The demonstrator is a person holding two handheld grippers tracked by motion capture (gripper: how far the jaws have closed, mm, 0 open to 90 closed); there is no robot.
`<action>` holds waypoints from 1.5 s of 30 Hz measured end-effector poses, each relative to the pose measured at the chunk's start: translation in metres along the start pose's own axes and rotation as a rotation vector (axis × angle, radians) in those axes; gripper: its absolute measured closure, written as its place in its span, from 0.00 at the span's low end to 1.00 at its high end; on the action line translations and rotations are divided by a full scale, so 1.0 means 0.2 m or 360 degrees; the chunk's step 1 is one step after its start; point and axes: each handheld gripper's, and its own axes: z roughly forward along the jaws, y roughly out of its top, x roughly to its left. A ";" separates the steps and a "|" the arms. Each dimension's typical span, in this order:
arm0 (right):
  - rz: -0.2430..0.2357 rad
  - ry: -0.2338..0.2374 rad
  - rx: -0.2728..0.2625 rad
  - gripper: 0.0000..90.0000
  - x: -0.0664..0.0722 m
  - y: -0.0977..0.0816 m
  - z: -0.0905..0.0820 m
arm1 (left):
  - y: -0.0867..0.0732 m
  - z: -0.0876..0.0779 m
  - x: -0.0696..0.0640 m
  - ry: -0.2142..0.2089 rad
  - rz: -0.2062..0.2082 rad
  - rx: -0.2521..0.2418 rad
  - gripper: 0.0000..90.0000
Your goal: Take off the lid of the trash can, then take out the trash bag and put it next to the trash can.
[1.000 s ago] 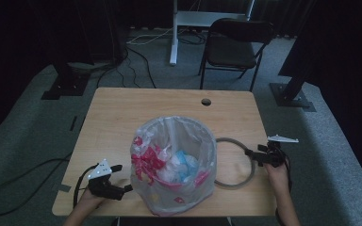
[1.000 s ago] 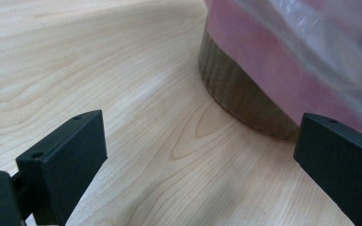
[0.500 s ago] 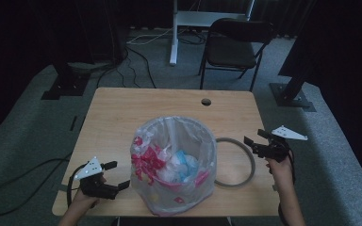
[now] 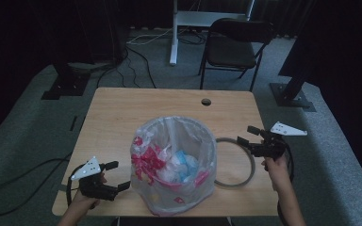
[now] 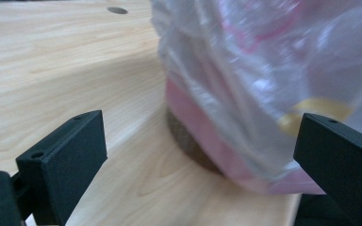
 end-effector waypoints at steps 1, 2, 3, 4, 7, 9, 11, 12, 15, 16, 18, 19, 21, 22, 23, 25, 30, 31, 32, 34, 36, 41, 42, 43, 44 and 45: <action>0.0037 0.0026 -0.0026 0.23 0.01 0.02 0.00 | 0.02 0.00 -0.01 -0.0014 -0.0025 0.0028 0.03; 0.0082 0.0008 -0.0005 0.23 0.02 0.04 0.00 | 0.03 -0.01 -0.02 -0.0020 -0.0033 0.0044 0.03; 0.0089 0.0000 0.0023 0.23 0.03 0.07 0.00 | 0.05 -0.01 -0.04 -0.0022 -0.0012 0.0048 0.03; 0.0085 0.0009 0.0046 0.19 0.05 0.10 0.00 | 0.06 -0.02 -0.05 -0.0058 -0.0007 0.0055 0.02; 0.0072 0.0160 0.0095 0.12 0.10 0.19 0.01 | 0.09 -0.03 -0.09 -0.0117 0.0003 0.0030 0.00; 0.0029 0.0211 0.0152 0.12 0.16 0.26 0.03 | 0.10 -0.03 -0.11 -0.0106 0.0006 0.0000 0.00; -0.0052 0.0236 0.0214 0.12 0.23 0.32 0.05 | 0.12 -0.02 -0.13 -0.0091 0.0008 -0.0029 0.00; -0.0063 0.0282 0.0227 0.12 0.27 0.35 0.07 | 0.13 -0.02 -0.14 -0.0085 0.0008 -0.0039 0.00; -0.0136 0.0333 0.0278 0.12 0.37 0.41 0.15 | 0.14 0.00 -0.16 -0.0098 0.0015 -0.0055 0.00; -0.0155 0.0340 0.0290 0.12 0.40 0.43 0.17 | 0.15 0.01 -0.17 -0.0103 0.0020 -0.0055 0.00; -0.0212 0.0350 0.0320 0.13 0.45 0.46 0.22 | 0.15 0.02 -0.18 -0.0108 0.0033 -0.0046 0.00; -0.0224 0.0345 0.0333 0.16 0.46 0.48 0.25 | 0.15 0.03 -0.19 -0.0119 0.0037 -0.0041 0.00; -0.0240 0.0356 0.0361 0.16 0.48 0.50 0.30 | 0.16 0.05 -0.20 -0.0117 0.0040 -0.0033 0.00; -0.0252 0.0353 0.0378 0.16 0.48 0.51 0.32 | 0.16 0.06 -0.21 -0.0120 0.0039 -0.0033 0.00; -0.0254 0.0375 0.0401 0.16 0.49 0.51 0.34 | 0.16 0.06 -0.21 -0.0114 0.0042 -0.0027 0.00; -0.0268 0.0353 0.0434 0.16 0.49 0.52 0.38 | 0.16 0.08 -0.21 -0.0096 0.0047 -0.0025 0.00; -0.0241 0.0372 0.0476 0.16 0.48 0.52 0.43 | 0.16 0.09 -0.21 -0.0081 0.0038 -0.0025 0.00; -0.0232 0.0377 0.0485 0.16 0.48 0.52 0.43 | 0.17 0.09 -0.21 -0.0069 0.0036 -0.0020 0.00; -0.0238 0.0379 0.0504 0.16 0.48 0.52 0.44 | 0.17 0.09 -0.21 -0.0068 0.0033 -0.0016 0.00; -0.0243 0.0374 0.0536 0.16 0.48 0.52 0.45 | 0.17 0.10 -0.21 -0.0070 0.0023 -0.0015 0.00; -0.0236 0.0375 0.0565 0.16 0.47 0.52 0.46 | 0.17 0.10 -0.20 -0.0066 0.0035 -0.0023 0.00; -0.0248 0.0383 0.0637 0.18 0.48 0.52 0.48 | 0.18 0.11 -0.21 -0.0045 0.0067 -0.0044 0.04; -0.0258 0.0389 0.0655 0.18 0.48 0.51 0.49 | 0.19 0.12 -0.21 -0.0047 0.0070 -0.0042 0.04; -0.0256 0.0396 0.0668 0.18 0.49 0.51 0.50 | 0.20 0.12 -0.21 -0.0049 0.0081 -0.0038 0.04; -0.0258 0.0401 0.0678 0.18 0.49 0.50 0.50 | 0.20 0.13 -0.22 -0.0060 0.0084 -0.0037 0.04; -0.0263 0.0404 0.0695 0.20 0.49 0.50 0.51 | 0.21 0.13 -0.22 -0.0071 0.0086 -0.0045 0.04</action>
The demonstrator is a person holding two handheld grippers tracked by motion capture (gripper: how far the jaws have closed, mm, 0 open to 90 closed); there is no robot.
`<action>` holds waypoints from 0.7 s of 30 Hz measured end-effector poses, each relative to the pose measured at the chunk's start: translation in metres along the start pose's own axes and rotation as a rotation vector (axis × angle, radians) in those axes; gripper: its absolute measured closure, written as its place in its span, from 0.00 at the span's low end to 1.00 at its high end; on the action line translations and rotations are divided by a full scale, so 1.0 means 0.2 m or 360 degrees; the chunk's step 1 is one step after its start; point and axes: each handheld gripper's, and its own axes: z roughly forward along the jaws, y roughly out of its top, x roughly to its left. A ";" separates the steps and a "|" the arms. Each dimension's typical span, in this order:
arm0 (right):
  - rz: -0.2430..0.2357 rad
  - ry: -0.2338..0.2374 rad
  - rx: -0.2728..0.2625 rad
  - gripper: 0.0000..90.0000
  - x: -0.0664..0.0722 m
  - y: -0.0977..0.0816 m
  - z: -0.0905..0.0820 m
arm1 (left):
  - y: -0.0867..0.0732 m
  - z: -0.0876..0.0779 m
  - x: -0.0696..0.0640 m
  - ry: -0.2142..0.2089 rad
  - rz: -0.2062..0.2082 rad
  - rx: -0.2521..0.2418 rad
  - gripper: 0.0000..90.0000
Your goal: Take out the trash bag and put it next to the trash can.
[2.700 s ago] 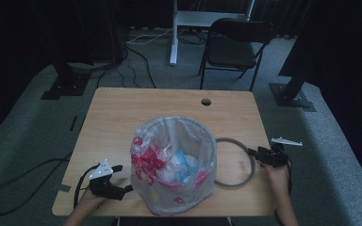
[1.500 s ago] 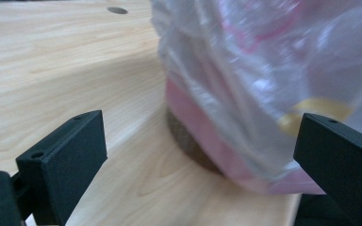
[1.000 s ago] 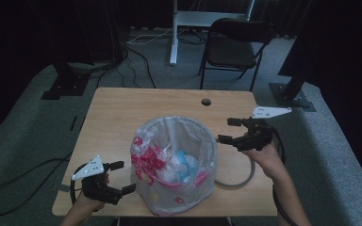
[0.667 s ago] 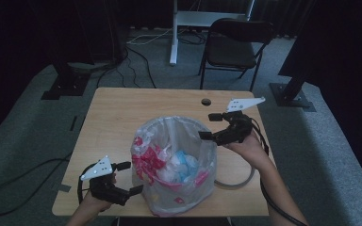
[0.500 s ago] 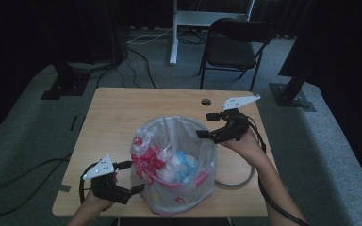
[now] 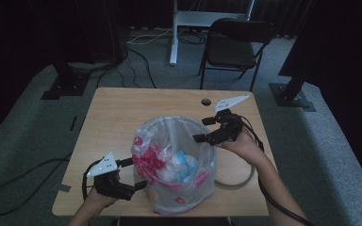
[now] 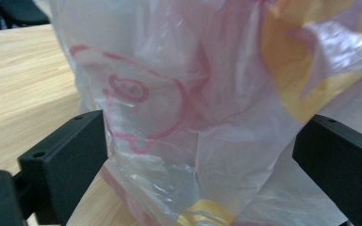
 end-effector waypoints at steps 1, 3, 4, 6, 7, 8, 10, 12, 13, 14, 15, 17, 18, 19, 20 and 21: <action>0.0005 0.0013 0.0010 0.21 0.00 0.00 0.01 | 0.00 0.00 0.00 -0.0034 -0.0013 -0.0001 0.08; 0.0019 0.0039 -0.0001 0.25 0.00 -0.01 0.01 | 0.00 0.01 0.00 -0.0062 -0.0019 -0.0002 0.08; 0.0017 0.0058 -0.0004 0.26 0.00 -0.01 0.01 | 0.00 0.02 0.00 -0.0065 -0.0019 0.0000 0.08; 0.0031 0.0085 -0.0004 0.27 -0.01 -0.01 0.01 | 0.00 0.02 -0.01 -0.0086 -0.0005 0.0001 0.08; 0.0029 0.0094 0.0010 0.28 -0.01 -0.01 0.01 | 0.01 0.01 -0.01 -0.0098 0.0006 -0.0007 0.11; 0.0025 0.0106 0.0023 0.31 0.00 -0.01 0.02 | 0.01 0.01 -0.01 -0.0091 0.0012 -0.0011 0.16; 0.0015 0.0146 0.0046 0.37 0.00 -0.01 0.03 | 0.03 0.01 -0.02 -0.0098 0.0020 -0.0015 0.16; 0.0019 0.0150 0.0048 0.39 0.00 0.00 0.02 | 0.04 0.00 -0.01 -0.0103 0.0023 -0.0030 0.16; 0.0019 0.0144 0.0052 0.40 0.00 0.00 0.02 | 0.05 0.00 -0.01 -0.0104 0.0029 -0.0036 0.16; 0.0019 0.0138 0.0051 0.40 0.01 0.00 0.02 | 0.06 0.00 -0.01 -0.0100 0.0041 -0.0035 0.16; 0.0023 0.0133 0.0054 0.41 0.00 0.00 0.02 | 0.07 -0.01 -0.01 -0.0097 0.0054 -0.0028 0.16; 0.0019 0.0105 0.0062 0.44 0.01 0.00 0.02 | 0.10 -0.02 -0.02 -0.0090 0.0074 -0.0033 0.18; 0.0014 0.0092 0.0065 0.45 0.01 0.00 0.02 | 0.11 -0.03 -0.02 -0.0100 0.0086 -0.0036 0.18; 0.0014 0.0083 0.0073 0.46 0.01 0.00 0.02 | 0.12 -0.03 -0.02 -0.0110 0.0092 -0.0050 0.22; 0.0013 0.0067 0.0078 0.47 0.01 0.00 0.02 | 0.13 -0.05 -0.02 -0.0111 0.0094 -0.0061 0.24; 0.0011 0.0057 0.0081 0.48 0.01 0.00 0.01 | 0.14 -0.06 -0.03 -0.0112 0.0098 -0.0077 0.28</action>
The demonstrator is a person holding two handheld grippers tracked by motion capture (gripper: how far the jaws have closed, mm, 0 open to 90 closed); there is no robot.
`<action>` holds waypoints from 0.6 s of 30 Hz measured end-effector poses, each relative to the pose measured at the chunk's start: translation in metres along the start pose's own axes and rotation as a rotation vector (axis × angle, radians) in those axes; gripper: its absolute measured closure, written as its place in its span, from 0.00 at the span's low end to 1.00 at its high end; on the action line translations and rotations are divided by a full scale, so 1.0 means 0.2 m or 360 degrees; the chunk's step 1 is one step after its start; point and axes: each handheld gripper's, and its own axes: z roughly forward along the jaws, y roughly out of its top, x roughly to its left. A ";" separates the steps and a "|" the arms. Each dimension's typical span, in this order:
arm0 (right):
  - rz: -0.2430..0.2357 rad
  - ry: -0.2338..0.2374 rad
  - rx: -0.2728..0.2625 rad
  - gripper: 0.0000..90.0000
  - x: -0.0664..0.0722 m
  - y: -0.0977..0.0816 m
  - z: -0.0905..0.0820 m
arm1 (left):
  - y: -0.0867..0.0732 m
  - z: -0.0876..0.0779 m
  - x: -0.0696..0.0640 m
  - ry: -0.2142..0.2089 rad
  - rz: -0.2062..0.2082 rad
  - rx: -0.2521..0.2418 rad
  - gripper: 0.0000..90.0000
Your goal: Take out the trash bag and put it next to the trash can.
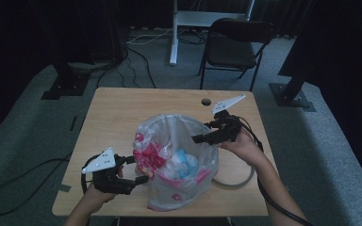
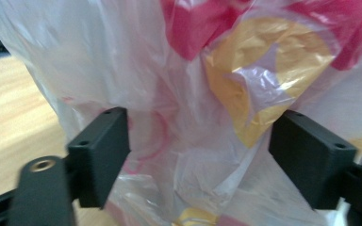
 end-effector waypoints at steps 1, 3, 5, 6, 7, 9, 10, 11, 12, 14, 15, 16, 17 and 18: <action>-0.0001 -0.0008 0.0004 0.49 0.00 0.00 0.00 | 0.01 -0.01 0.00 0.0003 0.0004 -0.0016 0.31; 0.0002 -0.0015 0.0006 0.50 0.00 0.00 0.00 | 0.02 -0.03 0.00 -0.0003 -0.0002 -0.0054 0.40; 0.0005 -0.0020 0.0009 0.51 0.00 0.00 0.00 | 0.03 -0.06 0.00 0.0029 0.0009 -0.0117 0.52; 0.0012 -0.0020 0.0012 0.52 0.00 0.00 0.00 | 0.03 -0.07 0.00 0.0046 0.0007 -0.0135 0.63; 0.0009 -0.0018 0.0016 0.52 0.00 0.00 0.00 | 0.03 -0.07 0.00 0.0063 0.0007 -0.0153 0.68; 0.0005 -0.0022 0.0026 0.54 0.00 0.01 0.00 | 0.04 -0.08 0.01 0.0029 -0.0014 -0.0195 0.78; 0.0004 -0.0027 0.0030 0.57 0.00 0.01 0.00 | 0.05 -0.09 0.01 0.0017 -0.0012 -0.0213 0.82; 0.0012 -0.0033 0.0032 0.60 0.00 0.01 0.00 | 0.05 -0.09 0.01 0.0011 -0.0009 -0.0221 0.85; 0.0018 -0.0032 0.0032 0.61 -0.01 0.01 0.00 | 0.06 -0.10 0.01 0.0000 -0.0001 -0.0246 0.88; 0.0041 -0.0021 0.0030 0.62 -0.02 0.01 0.00 | 0.08 -0.12 0.00 -0.0011 0.0016 -0.0304 0.93; 0.0040 -0.0022 0.0032 0.62 -0.02 0.01 0.00 | 0.10 -0.13 0.00 -0.0010 0.0026 -0.0332 0.93; 0.0040 -0.0027 0.0035 0.63 -0.02 0.01 0.00 | 0.12 -0.15 0.00 -0.0009 0.0033 -0.0357 0.93; 0.0035 -0.0036 0.0039 0.64 -0.02 0.02 0.00 | 0.13 -0.16 0.00 -0.0009 0.0042 -0.0385 0.96; 0.0034 -0.0048 0.0047 0.66 -0.01 0.02 0.00 | 0.16 -0.17 0.00 -0.0026 0.0043 -0.0406 0.96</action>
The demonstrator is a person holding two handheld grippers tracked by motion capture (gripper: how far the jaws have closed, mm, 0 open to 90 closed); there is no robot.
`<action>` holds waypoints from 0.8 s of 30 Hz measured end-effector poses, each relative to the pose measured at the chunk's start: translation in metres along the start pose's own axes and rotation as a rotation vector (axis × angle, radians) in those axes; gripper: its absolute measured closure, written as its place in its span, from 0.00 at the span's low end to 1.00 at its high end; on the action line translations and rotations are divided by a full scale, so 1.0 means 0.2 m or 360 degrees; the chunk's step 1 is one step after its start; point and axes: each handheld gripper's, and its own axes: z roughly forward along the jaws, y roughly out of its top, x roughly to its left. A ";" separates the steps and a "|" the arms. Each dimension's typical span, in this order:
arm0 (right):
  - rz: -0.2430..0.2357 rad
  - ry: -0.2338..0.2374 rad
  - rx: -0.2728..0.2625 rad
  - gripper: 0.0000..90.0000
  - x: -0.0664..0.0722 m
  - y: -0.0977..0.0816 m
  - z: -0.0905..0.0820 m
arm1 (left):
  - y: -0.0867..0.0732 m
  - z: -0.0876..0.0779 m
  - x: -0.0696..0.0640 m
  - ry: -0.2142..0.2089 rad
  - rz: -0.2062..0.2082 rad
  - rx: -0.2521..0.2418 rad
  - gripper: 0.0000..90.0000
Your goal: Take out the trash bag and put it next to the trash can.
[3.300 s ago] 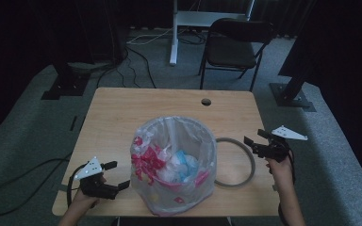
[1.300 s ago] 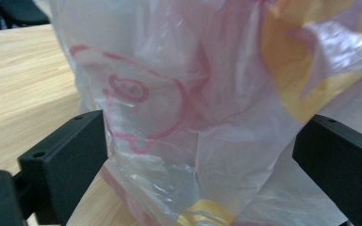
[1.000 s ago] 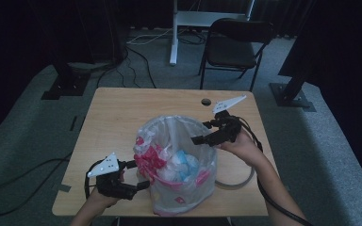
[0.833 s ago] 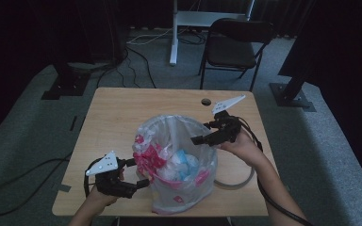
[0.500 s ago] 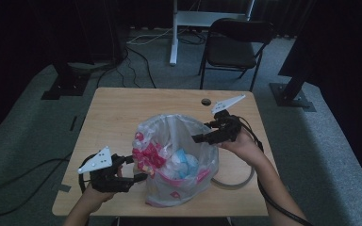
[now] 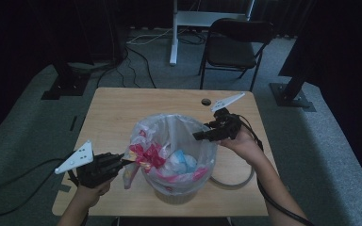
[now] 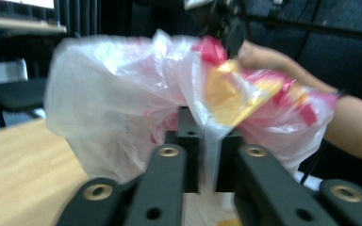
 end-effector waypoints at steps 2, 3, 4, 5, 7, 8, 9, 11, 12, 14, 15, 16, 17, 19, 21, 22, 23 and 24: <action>-0.0005 -0.0038 0.0011 0.70 0.01 0.01 0.00 | 0.03 0.00 0.00 -0.0012 0.0012 -0.0008 0.96; 0.0000 -0.0052 0.0016 0.72 0.01 0.01 -0.01 | 0.06 0.00 -0.01 -0.0042 0.0017 -0.0027 0.96; -0.0005 -0.0071 0.0013 0.75 0.01 0.02 -0.01 | 0.08 0.00 -0.01 -0.0048 0.0026 -0.0035 0.96; -0.0011 -0.0095 0.0007 0.79 0.02 0.02 -0.01 | 0.09 0.00 -0.02 -0.0047 0.0035 -0.0044 0.96; -0.0016 -0.0109 0.0002 0.81 0.02 0.02 -0.02 | 0.11 0.00 -0.02 -0.0061 0.0047 -0.0045 0.96; -0.0026 -0.0128 -0.0012 0.82 0.02 0.03 -0.03 | 0.14 -0.01 -0.03 -0.0058 0.0069 -0.0068 0.96; -0.0034 -0.0140 -0.0012 0.83 0.03 0.03 -0.03 | 0.15 -0.01 -0.04 -0.0067 0.0074 -0.0078 0.96; -0.0057 -0.0168 -0.0014 0.84 0.04 0.04 -0.03 | 0.17 -0.01 -0.04 -0.0067 0.0087 -0.0097 0.96; -0.0066 -0.0188 -0.0019 0.84 0.05 0.04 -0.03 | 0.18 -0.01 -0.05 -0.0070 0.0096 -0.0099 0.96; -0.0072 -0.0201 -0.0059 0.85 0.05 0.05 -0.04 | 0.20 -0.01 -0.06 -0.0082 0.0102 -0.0117 0.96; -0.0061 -0.0207 -0.0094 0.86 0.05 0.05 -0.06 | 0.20 -0.01 -0.06 -0.0081 0.0106 -0.0128 0.96; -0.0043 -0.0204 -0.0129 0.91 0.04 0.06 -0.07 | 0.21 -0.01 -0.06 -0.0076 0.0110 -0.0128 0.96; -0.0036 -0.0197 -0.0145 0.93 0.04 0.07 -0.08 | 0.21 -0.01 -0.06 -0.0077 0.0111 -0.0131 0.96; -0.0048 -0.0205 -0.0162 0.95 0.04 0.08 -0.10 | 0.23 -0.01 -0.06 -0.0069 0.0117 -0.0141 0.96; -0.0068 -0.0235 -0.0178 0.98 0.05 0.10 -0.11 | 0.25 0.00 -0.06 -0.0073 0.0121 -0.0144 0.96; -0.0073 -0.0249 -0.0202 1.00 0.06 0.11 -0.12 | 0.27 0.01 -0.06 -0.0067 0.0127 -0.0149 0.96; -0.0079 -0.0264 -0.0228 1.00 0.06 0.12 -0.13 | 0.28 0.01 -0.06 -0.0078 0.0132 -0.0152 0.96; -0.0084 -0.0267 -0.0258 1.00 0.08 0.14 -0.15 | 0.30 0.02 -0.06 -0.0080 0.0146 -0.0150 0.96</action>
